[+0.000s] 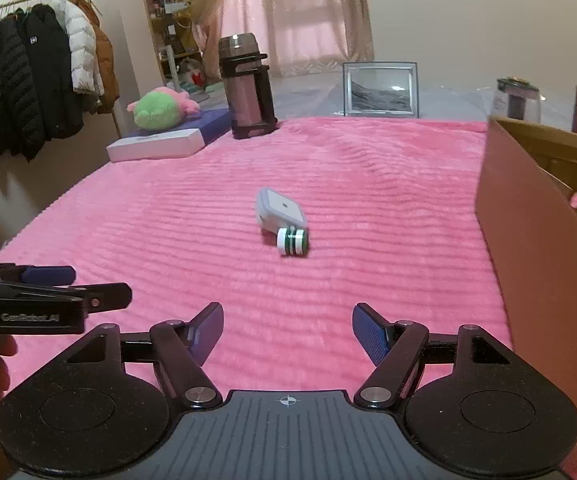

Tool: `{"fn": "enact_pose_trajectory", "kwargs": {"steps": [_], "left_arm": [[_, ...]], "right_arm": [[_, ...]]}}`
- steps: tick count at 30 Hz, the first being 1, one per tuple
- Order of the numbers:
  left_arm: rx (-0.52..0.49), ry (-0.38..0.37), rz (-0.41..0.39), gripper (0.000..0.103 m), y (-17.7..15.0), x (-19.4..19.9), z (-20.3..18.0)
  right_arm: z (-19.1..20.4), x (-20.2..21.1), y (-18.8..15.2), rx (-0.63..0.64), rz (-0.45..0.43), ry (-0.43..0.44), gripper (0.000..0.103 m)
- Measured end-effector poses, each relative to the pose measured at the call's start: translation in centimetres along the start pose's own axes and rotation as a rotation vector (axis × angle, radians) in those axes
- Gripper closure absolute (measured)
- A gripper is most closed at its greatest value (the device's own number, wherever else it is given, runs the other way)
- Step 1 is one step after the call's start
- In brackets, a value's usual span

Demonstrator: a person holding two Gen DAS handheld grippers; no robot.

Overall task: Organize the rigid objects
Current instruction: 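Grasp the green-white tape roll with the right tool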

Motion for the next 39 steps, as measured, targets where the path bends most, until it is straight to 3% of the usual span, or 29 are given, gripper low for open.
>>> {"fn": "enact_pose_trajectory", "kwargs": {"steps": [13, 17, 22, 24, 27, 32, 39], "left_arm": [[-0.027, -0.012, -0.039, 0.014, 3.0, -6.4, 3.0], [0.003, -0.037, -0.013, 0.014, 3.3, -8.3, 3.3], [-0.038, -0.039, -0.022, 0.014, 3.8, -9.6, 3.0], [-0.049, -0.039, -0.021, 0.014, 3.9, -10.2, 2.9], [-0.071, -0.043, -0.021, 0.014, 4.2, -10.8, 2.4], [-0.144, -0.128, -0.033, 0.013, 5.1, -11.8, 0.4], [-0.374, -0.197, -0.067, 0.013, 6.9, -14.8, -4.0]], "right_arm": [[-0.7, -10.8, 2.5, 0.022, -0.056, -0.041, 0.035], [-0.8, -13.9, 2.9, 0.021, -0.046, -0.044, 0.045], [-1.0, -16.7, 3.5, 0.014, -0.034, -0.072, 0.052], [-1.1, -17.3, 3.5, 0.012, -0.023, -0.081, 0.057], [-1.3, -17.9, 3.5, 0.002, -0.013, -0.080, 0.074], [-2.2, -16.6, 3.5, -0.015, -0.023, -0.072, 0.075], [-5.4, -13.2, 3.5, -0.049, -0.051, -0.119, 0.075]]}}
Point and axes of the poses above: each gripper's, at about its wrist camera, not at the fingertips, and x roughly against the way its jaws point, z to its left, y to its top, the point moved 10 cm from there along -x, roughly the way its jaws point
